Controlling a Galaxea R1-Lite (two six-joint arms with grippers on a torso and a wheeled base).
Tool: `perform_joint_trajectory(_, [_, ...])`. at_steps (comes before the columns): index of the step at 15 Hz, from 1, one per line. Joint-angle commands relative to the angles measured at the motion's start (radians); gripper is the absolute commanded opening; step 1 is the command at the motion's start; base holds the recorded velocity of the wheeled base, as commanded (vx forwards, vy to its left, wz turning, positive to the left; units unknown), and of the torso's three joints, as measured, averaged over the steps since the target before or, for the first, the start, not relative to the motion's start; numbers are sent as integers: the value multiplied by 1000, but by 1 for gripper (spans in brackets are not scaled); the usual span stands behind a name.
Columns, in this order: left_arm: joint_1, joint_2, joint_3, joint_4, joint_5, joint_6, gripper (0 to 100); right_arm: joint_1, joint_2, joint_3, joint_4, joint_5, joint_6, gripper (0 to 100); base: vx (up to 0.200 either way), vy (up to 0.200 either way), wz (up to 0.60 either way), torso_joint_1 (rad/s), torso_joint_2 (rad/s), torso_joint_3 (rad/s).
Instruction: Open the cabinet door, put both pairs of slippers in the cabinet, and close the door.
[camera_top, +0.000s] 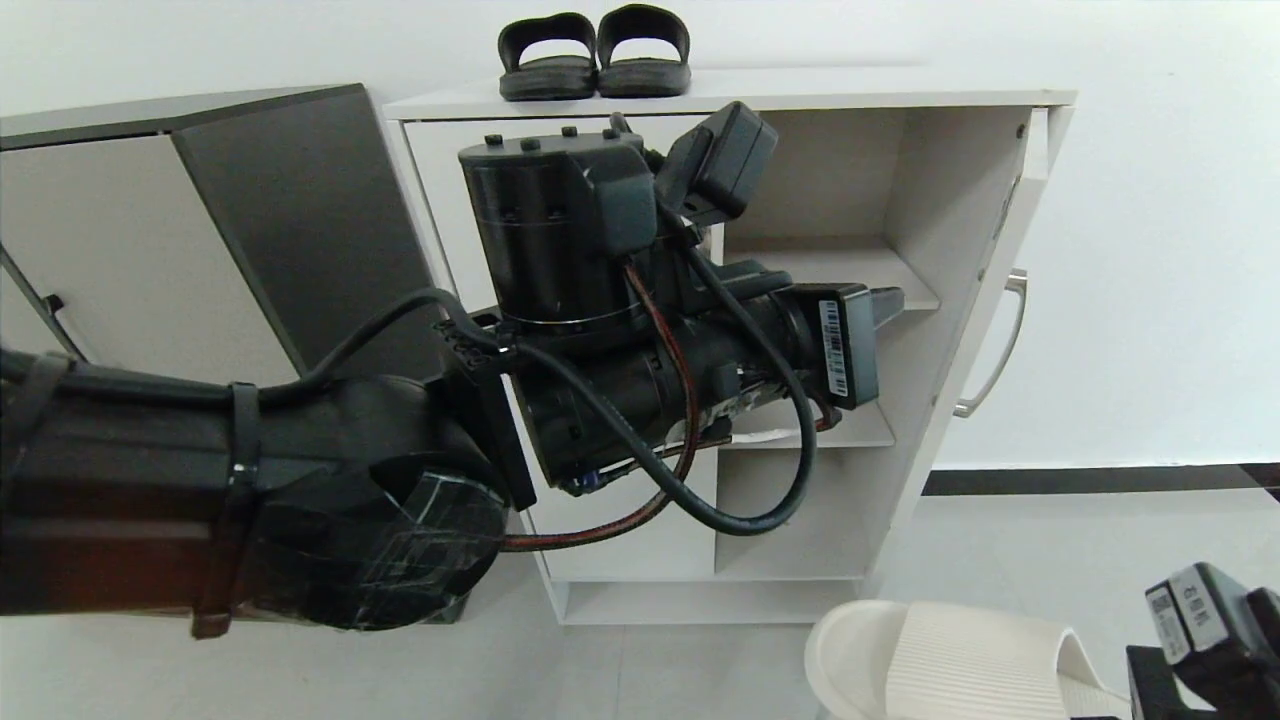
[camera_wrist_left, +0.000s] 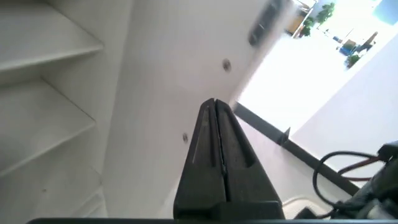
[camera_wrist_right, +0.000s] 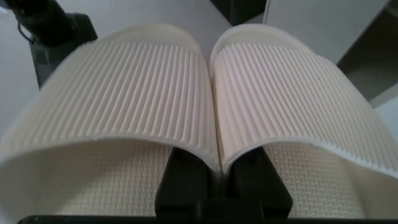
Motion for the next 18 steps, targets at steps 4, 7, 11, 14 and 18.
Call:
perform_joint_trajectory(4, [14, -2, -5, 7, 0, 4, 0, 13, -8, -9, 22, -7, 63, 0, -200, 0, 0, 4, 4, 7])
perform_joint_trajectory(7, [56, 30, -16, 6, -1, 4, 0, 39, 173, -104, -22, -240, 235, 0, 0, 0, 0, 0, 0, 0])
perform_joint_trajectory(11, [102, 186, -136, 6, -21, -4, 0, 125, 417, -54, -297, -488, 290, 0, 0, 0, 0, 0, 0, 0])
perform_joint_trajectory(14, [102, 304, -298, 13, -66, -2, 0, 195, 450, -28, -364, -551, 287, 0, 0, 0, 0, 0, 0, 0])
perform_joint_trajectory(18, [89, 423, -548, 144, -83, -2, 0, 215, 455, -28, -364, -553, 287, 0, 0, 0, 0, 0, 0, 0])
